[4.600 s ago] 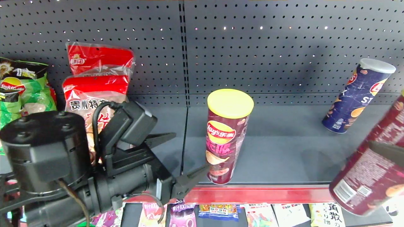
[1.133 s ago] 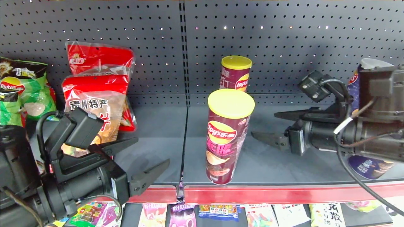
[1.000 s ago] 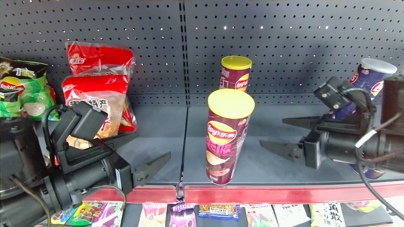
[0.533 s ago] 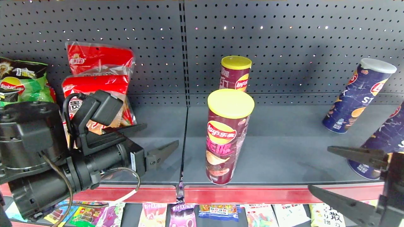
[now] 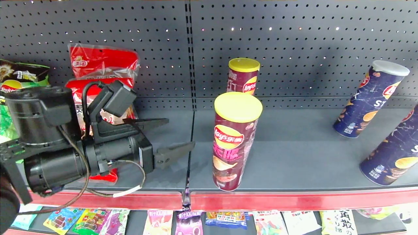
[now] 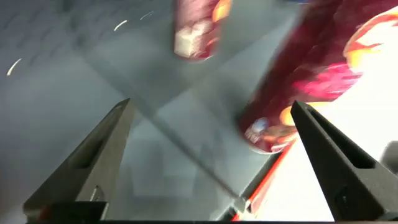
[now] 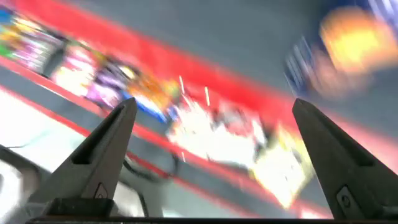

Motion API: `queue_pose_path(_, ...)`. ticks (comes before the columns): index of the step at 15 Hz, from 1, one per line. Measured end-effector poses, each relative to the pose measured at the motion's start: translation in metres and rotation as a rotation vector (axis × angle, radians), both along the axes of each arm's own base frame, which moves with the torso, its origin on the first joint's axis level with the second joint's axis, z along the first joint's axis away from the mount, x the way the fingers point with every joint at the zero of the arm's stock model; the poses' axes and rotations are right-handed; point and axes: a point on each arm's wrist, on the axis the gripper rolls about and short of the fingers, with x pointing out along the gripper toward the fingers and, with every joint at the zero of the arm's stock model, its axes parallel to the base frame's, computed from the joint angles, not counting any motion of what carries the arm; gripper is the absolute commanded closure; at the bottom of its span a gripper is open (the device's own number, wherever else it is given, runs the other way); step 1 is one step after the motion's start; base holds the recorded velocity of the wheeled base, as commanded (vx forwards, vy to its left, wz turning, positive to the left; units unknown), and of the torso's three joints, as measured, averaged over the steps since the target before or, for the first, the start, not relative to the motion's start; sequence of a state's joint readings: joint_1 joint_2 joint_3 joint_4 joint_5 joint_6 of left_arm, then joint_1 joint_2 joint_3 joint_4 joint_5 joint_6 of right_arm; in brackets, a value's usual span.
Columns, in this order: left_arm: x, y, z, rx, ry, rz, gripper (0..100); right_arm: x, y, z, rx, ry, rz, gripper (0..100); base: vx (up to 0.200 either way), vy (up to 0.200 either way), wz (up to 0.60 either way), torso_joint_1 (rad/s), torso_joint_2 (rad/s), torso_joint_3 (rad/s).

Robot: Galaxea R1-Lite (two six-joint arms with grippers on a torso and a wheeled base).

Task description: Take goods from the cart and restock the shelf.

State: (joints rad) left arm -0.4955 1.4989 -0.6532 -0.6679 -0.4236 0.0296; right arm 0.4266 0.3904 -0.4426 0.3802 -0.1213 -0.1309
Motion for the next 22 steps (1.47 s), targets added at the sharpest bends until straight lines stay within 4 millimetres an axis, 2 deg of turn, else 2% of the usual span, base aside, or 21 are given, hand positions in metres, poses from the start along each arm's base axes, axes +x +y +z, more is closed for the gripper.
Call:
queue_pose_path(2, 0.015, 0.003, 0.010, -0.018, -0.047, -0.102, 0, -0.019, -0.006, 0.000, 0.022, -0.055, -0.092, 0, 0.000, 0.000, 0.00, 0.000, 0.00, 0.000)
queue_pose_path(5, 0.031, -0.001, 0.017, -0.039, -0.074, -0.195, 0, -0.028, -0.008, 0.002, 0.041, -0.111, -0.144, 0, 0.000, 0.000, 0.00, 0.000, 0.00, 0.000)
queue_pose_path(10, 0.044, -0.006, 0.010, -0.070, -0.056, -0.470, 0, -0.030, -0.007, 0.009, 0.043, -0.127, -0.181, 0, 0.000, 0.000, 0.00, 0.000, 0.00, 0.000)
queue_pose_path(17, 0.070, -0.015, 0.005, -0.084, -0.109, -0.592, 0, -0.027, -0.005, 0.010, 0.035, -0.115, -0.203, 0, 0.000, 0.000, 0.00, 0.000, 0.00, 0.000)
queue_pose_path(22, 0.075, -0.020, 0.004, -0.099, -0.101, -0.676, 0, -0.026, -0.005, 0.009, 0.032, -0.108, -0.207, 0, 0.000, 0.000, 0.00, 0.000, 0.00, 0.000)
